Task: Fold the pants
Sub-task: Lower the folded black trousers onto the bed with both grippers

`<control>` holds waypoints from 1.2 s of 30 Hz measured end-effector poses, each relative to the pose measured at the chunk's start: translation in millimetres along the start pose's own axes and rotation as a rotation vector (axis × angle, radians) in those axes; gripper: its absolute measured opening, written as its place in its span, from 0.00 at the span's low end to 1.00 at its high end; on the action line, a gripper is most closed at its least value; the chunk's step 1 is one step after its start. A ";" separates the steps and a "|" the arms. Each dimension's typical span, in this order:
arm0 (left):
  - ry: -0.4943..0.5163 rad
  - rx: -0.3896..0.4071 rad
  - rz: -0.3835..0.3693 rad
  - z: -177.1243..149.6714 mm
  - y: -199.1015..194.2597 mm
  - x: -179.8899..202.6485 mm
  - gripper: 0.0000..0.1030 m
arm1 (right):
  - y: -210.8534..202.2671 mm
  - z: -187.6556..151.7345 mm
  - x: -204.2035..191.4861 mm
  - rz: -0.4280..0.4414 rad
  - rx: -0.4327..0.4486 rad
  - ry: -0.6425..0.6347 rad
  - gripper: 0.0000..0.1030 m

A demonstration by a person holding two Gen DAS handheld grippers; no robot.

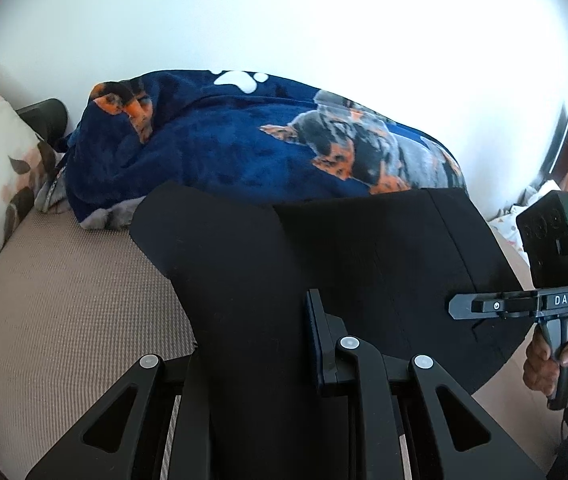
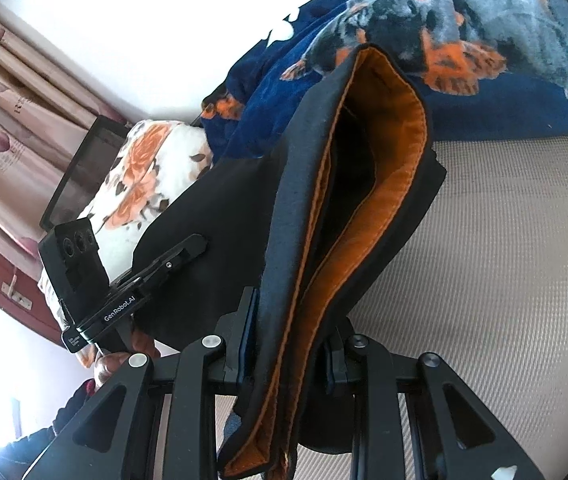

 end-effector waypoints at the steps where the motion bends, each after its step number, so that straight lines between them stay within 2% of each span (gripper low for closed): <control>1: 0.000 -0.001 0.004 0.0 1.9 -1.5 0.19 | 2.1 2.1 2.4 -0.003 0.000 0.003 0.24; 13: -0.026 -0.021 0.044 -15.0 21.7 -26.9 0.19 | 13.9 -1.3 35.2 -0.057 -0.002 0.044 0.24; 21: -0.026 -0.026 0.088 -18.8 25.6 -29.2 0.20 | 19.2 -5.3 42.4 -0.131 0.016 0.032 0.24; 26: -0.029 -0.037 0.107 -19.9 28.7 -31.0 0.21 | 20.1 -7.5 46.2 -0.186 0.053 0.028 0.25; 36: -0.037 -0.052 0.126 -21.9 31.1 -34.0 0.23 | 19.9 -8.7 45.3 -0.341 0.129 -0.057 0.30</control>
Point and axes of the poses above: each gripper's, at about its wrist camera, not at the fingertips, and y roughly the way its jaws point, x to its right, z to its top, the point moved 9 cm from there along y, roughly the way its jaws point, and after that the axes turned 3 degrees about z, right-handed, at the moved point
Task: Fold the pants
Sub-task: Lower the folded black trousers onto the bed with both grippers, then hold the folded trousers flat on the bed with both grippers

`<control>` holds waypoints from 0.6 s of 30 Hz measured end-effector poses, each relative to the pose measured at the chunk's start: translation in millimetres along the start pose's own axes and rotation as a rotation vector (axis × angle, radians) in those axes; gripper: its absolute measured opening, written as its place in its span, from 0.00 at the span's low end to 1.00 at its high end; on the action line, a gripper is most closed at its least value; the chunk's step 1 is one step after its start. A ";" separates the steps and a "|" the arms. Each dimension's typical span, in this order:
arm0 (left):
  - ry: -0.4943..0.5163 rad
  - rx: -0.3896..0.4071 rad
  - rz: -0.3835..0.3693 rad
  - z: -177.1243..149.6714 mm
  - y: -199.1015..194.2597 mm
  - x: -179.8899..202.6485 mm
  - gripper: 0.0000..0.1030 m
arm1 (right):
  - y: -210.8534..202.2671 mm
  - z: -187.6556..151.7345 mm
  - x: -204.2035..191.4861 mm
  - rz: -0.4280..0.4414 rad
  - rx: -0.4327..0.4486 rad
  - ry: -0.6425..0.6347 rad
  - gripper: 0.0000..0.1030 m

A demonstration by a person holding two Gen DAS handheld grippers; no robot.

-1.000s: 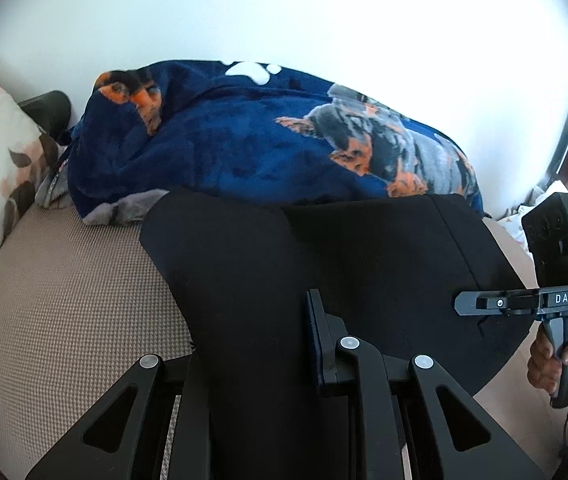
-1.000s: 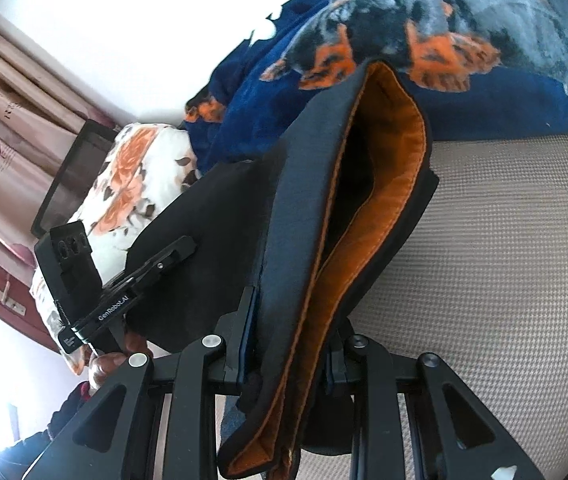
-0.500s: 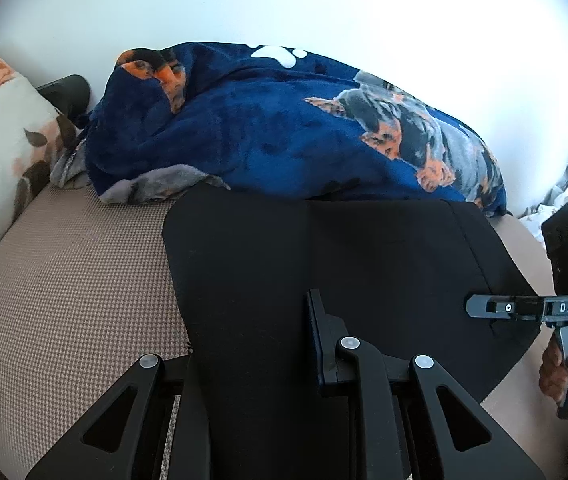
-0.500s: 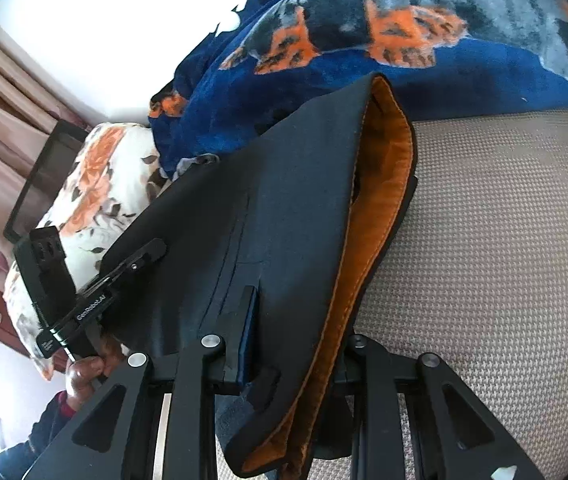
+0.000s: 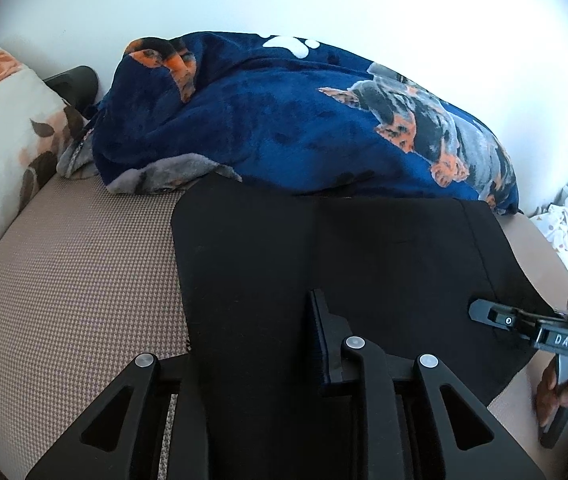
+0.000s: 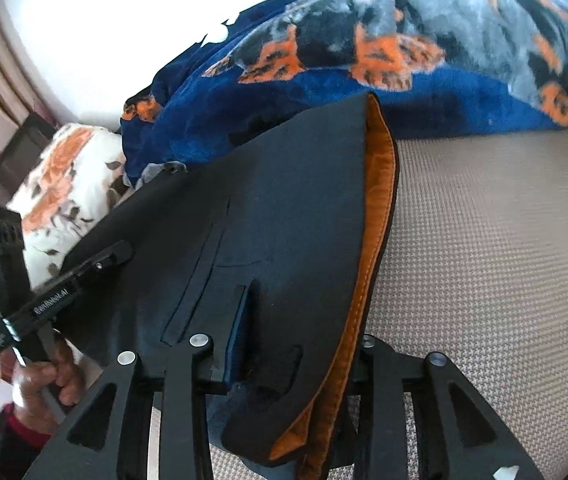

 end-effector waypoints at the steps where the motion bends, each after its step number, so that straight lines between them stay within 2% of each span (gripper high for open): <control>1: 0.001 -0.001 0.003 -0.1 0.3 -0.1 0.23 | 0.1 0.1 -1.4 -0.022 0.009 -0.018 0.30; 18: 0.012 -0.004 0.037 -0.5 1.9 -1.4 0.27 | -0.7 0.6 0.4 -0.078 0.016 -0.050 0.33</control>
Point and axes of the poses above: each gripper's, at about its wrist camera, not at the fingertips, and y roughly the way its jaws point, x to its right, z to its top, the point moved 9 cm from there along y, roughly the way its jaws point, and after that the axes turned 3 degrees about z, right-handed, at the moved point
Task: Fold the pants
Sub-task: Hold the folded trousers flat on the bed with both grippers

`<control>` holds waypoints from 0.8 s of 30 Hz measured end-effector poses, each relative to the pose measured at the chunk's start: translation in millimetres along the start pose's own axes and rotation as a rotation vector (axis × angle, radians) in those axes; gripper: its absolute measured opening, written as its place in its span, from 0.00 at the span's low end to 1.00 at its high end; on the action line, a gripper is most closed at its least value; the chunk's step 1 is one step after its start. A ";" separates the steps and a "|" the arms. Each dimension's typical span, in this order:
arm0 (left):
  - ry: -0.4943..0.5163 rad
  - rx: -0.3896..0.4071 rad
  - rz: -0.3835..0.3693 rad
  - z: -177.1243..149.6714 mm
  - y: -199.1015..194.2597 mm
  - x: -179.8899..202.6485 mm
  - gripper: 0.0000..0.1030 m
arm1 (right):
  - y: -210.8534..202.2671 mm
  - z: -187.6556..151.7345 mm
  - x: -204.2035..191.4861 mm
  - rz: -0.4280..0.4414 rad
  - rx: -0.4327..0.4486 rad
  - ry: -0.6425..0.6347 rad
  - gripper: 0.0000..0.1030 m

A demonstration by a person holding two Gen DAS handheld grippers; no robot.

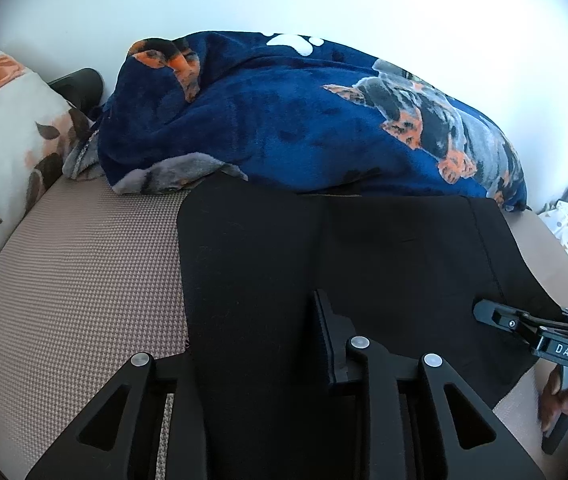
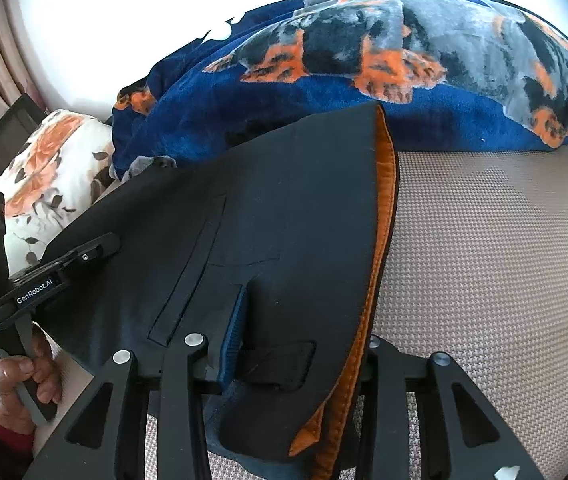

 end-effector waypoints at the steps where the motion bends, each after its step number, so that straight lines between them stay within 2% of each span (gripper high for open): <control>1: 0.002 0.000 0.003 0.0 0.1 0.2 0.27 | 0.2 0.1 -0.2 -0.003 0.000 -0.002 0.33; 24: 0.001 -0.003 0.006 0.3 0.8 -1.3 0.28 | 1.0 1.0 -0.1 -0.028 -0.001 -0.018 0.34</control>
Point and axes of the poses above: each gripper's, at about its wrist camera, not at the fingertips, and y roughly the way its jaws point, x to its right, z to its top, the point moved 9 cm from there along y, roughly the way its jaws point, and after that the axes turned 3 degrees about z, right-handed, at the moved point
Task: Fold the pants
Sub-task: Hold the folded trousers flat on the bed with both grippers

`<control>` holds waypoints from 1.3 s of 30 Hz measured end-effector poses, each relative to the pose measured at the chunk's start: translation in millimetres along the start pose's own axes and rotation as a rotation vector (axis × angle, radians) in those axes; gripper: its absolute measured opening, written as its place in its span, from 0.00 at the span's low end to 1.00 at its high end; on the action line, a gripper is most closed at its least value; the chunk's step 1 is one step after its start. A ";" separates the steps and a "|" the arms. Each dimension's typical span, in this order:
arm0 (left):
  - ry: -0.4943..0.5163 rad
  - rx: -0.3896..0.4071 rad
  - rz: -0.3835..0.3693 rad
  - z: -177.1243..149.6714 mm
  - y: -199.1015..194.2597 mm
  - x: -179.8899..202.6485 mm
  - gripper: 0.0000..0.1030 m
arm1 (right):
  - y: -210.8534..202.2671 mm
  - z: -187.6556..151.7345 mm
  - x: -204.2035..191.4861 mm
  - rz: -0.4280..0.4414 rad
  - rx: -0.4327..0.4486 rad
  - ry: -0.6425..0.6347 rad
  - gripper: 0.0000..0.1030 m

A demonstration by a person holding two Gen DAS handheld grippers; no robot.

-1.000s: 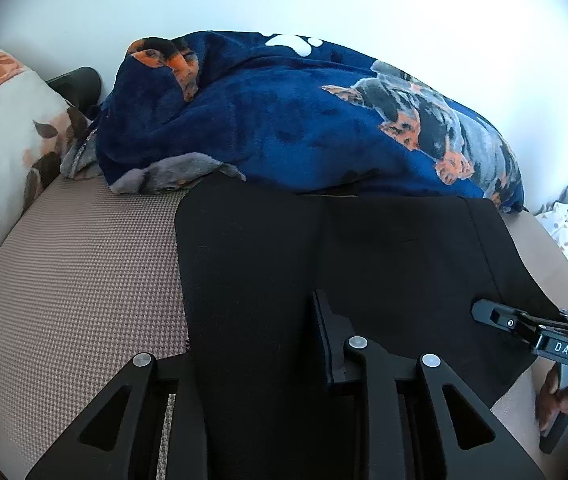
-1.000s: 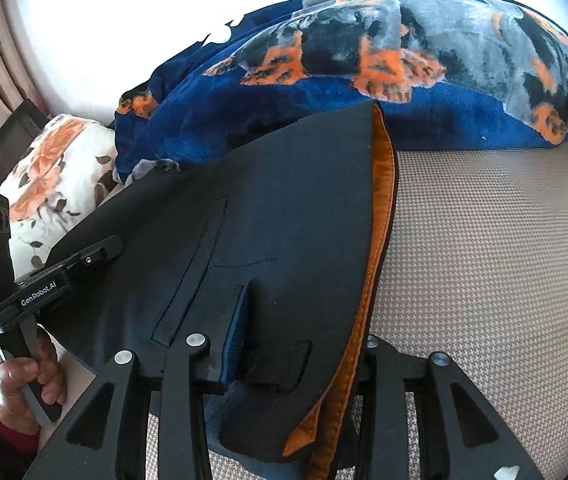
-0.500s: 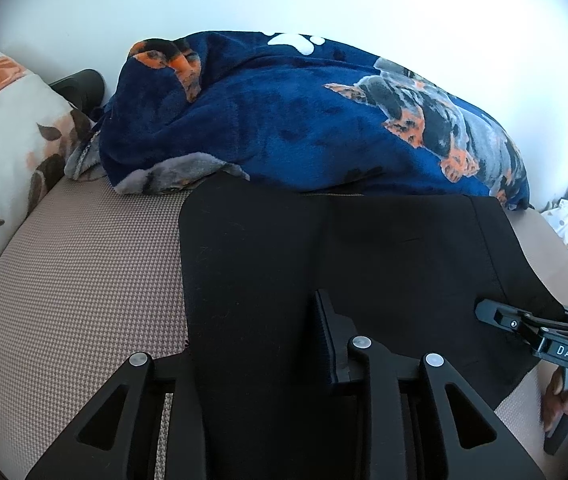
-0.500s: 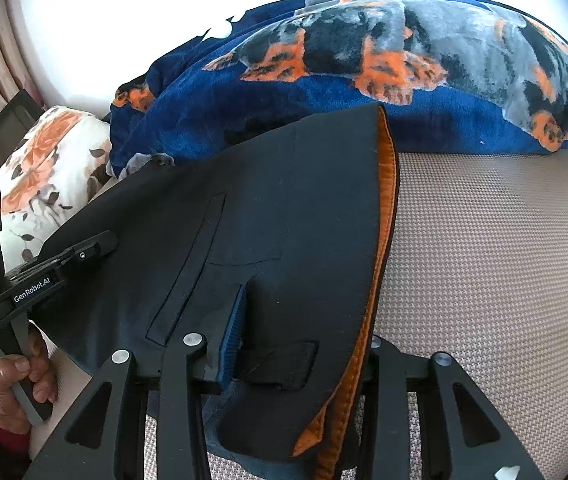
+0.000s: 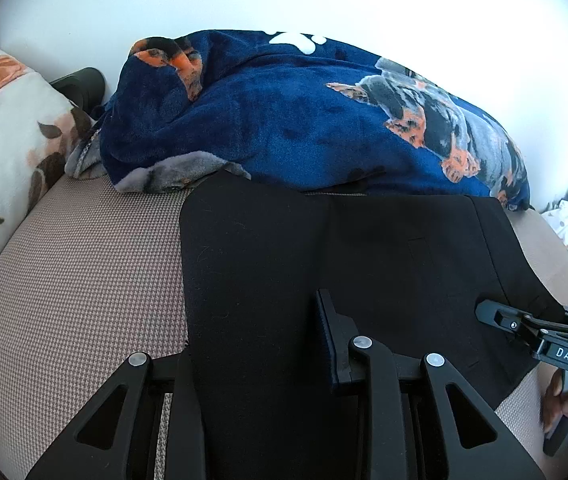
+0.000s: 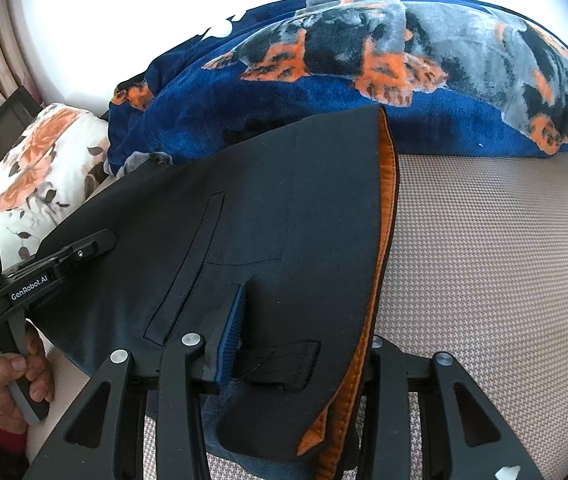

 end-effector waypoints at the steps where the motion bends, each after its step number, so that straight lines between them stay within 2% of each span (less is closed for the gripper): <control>1: 0.000 0.000 0.000 0.1 0.0 0.0 0.28 | 0.0 -0.1 0.1 -0.001 0.000 0.000 0.34; 39: 0.003 0.000 0.001 0.2 0.5 -0.6 0.29 | 0.9 0.3 0.3 -0.003 0.002 -0.001 0.36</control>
Point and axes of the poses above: each gripper's, at about its wrist camera, not at the fingertips, and y roughly the way its jaws point, x to its right, z to its top, the point moved 9 cm from there along y, roughly the way its jaws point, and after that the axes turned 3 degrees about z, right-handed, at the moved point
